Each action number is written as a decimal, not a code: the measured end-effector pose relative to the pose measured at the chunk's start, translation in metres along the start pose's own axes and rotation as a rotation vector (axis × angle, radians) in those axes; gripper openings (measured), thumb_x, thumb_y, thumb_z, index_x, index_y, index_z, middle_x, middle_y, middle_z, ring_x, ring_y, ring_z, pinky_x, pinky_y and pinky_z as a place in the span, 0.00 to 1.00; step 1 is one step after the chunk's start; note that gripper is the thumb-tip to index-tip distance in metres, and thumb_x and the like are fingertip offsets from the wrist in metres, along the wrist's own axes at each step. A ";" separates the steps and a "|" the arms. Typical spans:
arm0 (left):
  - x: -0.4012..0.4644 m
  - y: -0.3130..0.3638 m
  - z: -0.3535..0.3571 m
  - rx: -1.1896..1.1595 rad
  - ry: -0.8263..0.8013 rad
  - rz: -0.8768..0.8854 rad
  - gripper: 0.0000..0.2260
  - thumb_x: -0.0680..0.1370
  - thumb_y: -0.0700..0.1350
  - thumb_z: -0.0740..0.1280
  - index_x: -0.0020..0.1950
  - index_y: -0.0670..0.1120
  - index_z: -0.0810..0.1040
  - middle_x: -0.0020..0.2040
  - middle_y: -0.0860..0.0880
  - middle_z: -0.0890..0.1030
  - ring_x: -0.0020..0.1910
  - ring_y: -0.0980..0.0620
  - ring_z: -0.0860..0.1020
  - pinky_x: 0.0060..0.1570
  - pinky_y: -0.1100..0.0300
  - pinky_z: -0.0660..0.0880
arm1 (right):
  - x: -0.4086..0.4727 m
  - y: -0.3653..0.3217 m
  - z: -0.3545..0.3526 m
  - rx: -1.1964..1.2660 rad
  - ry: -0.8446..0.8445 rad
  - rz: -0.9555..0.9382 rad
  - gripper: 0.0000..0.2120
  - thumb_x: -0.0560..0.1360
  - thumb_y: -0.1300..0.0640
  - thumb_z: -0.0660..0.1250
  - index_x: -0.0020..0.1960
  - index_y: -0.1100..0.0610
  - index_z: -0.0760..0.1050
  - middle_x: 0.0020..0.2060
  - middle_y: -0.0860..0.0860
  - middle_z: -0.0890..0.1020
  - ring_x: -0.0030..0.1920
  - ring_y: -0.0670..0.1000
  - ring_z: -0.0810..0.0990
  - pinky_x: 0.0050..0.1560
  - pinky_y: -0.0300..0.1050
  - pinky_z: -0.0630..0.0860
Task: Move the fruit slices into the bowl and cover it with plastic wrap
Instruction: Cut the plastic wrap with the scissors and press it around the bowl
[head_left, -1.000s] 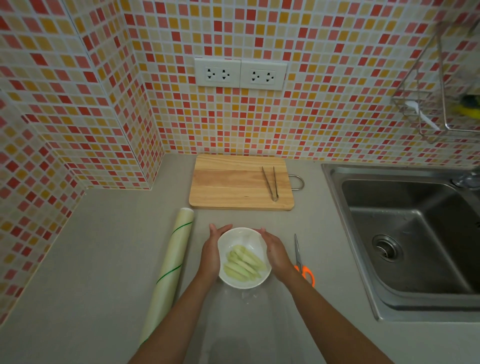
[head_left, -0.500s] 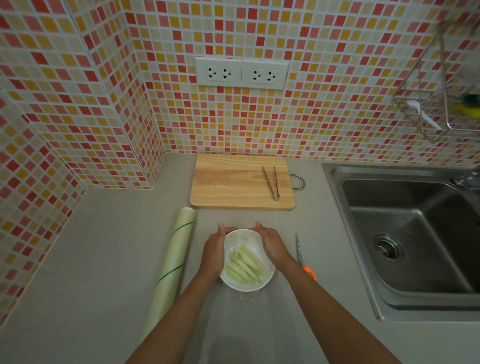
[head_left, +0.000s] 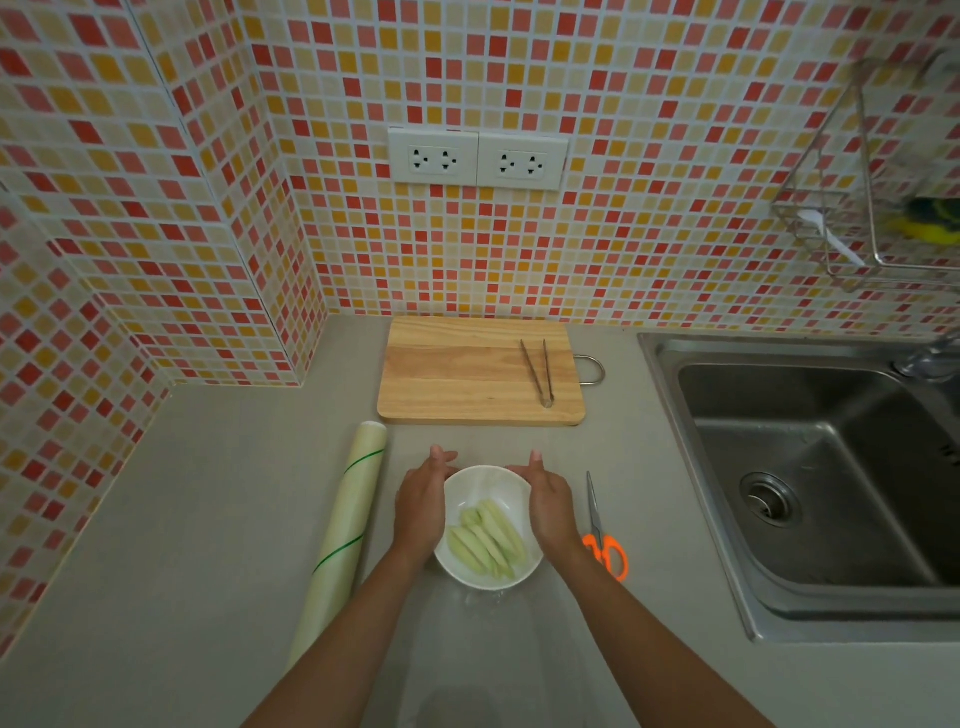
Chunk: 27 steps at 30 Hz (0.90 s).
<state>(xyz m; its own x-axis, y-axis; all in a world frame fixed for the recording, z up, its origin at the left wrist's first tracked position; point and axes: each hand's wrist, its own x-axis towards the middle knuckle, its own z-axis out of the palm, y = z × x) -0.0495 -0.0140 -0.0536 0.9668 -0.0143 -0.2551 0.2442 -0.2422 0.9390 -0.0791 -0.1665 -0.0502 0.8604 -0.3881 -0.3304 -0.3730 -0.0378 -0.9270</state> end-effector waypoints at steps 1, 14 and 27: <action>0.000 -0.001 0.001 -0.004 0.009 -0.002 0.35 0.72 0.72 0.43 0.57 0.54 0.80 0.49 0.53 0.84 0.56 0.50 0.79 0.63 0.46 0.71 | 0.000 0.000 0.000 -0.010 0.001 0.017 0.26 0.82 0.43 0.50 0.40 0.50 0.83 0.35 0.48 0.85 0.40 0.48 0.83 0.40 0.38 0.75; -0.002 0.001 -0.009 -0.176 0.250 0.065 0.22 0.83 0.56 0.50 0.56 0.47 0.80 0.49 0.49 0.84 0.53 0.53 0.81 0.52 0.60 0.72 | -0.004 -0.007 -0.007 -0.030 0.105 0.005 0.28 0.81 0.42 0.50 0.57 0.60 0.81 0.52 0.54 0.84 0.54 0.51 0.80 0.56 0.45 0.73; -0.027 -0.013 0.007 -0.316 0.051 -0.072 0.23 0.82 0.57 0.50 0.52 0.50 0.83 0.44 0.55 0.86 0.43 0.63 0.83 0.37 0.75 0.74 | -0.007 -0.001 -0.009 0.096 -0.301 0.175 0.23 0.81 0.44 0.55 0.45 0.59 0.81 0.44 0.57 0.83 0.48 0.55 0.81 0.54 0.50 0.76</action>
<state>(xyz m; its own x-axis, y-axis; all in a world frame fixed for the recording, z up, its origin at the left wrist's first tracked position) -0.0790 -0.0167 -0.0608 0.9467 0.0429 -0.3194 0.3159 0.0723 0.9460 -0.0879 -0.1725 -0.0455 0.8555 -0.0923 -0.5096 -0.5015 0.0979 -0.8596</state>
